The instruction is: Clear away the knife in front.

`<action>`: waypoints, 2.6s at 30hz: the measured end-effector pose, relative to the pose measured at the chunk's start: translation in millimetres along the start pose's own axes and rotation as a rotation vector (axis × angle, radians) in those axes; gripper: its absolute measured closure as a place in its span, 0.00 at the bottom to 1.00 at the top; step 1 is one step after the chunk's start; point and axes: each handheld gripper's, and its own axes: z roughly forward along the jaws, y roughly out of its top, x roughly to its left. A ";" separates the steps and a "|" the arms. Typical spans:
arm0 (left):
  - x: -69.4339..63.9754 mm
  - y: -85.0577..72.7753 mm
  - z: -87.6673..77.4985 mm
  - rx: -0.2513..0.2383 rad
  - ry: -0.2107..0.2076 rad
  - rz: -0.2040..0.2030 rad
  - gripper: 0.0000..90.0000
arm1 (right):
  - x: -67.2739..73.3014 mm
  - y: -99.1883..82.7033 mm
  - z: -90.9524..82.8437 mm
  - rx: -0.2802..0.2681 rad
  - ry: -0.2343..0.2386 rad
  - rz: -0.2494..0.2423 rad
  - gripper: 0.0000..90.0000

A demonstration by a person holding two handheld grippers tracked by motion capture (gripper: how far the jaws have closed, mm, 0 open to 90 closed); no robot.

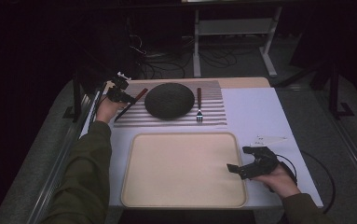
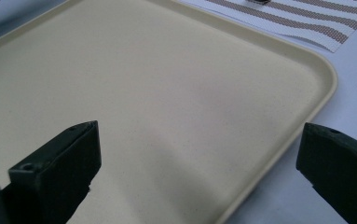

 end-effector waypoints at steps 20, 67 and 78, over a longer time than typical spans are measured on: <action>-69.6 -40.7 -54.5 -0.011 -0.062 0.067 0.87 | 1.3 1.4 0.8 -0.004 0.009 0.003 0.00; -166.8 -132.5 -39.3 0.004 -0.173 0.090 0.87 | 3.5 1.0 0.8 0.003 0.005 -0.011 0.00; -164.7 -134.8 -37.2 0.000 -0.179 0.089 0.85 | 3.5 0.9 1.0 0.005 0.006 -0.012 0.00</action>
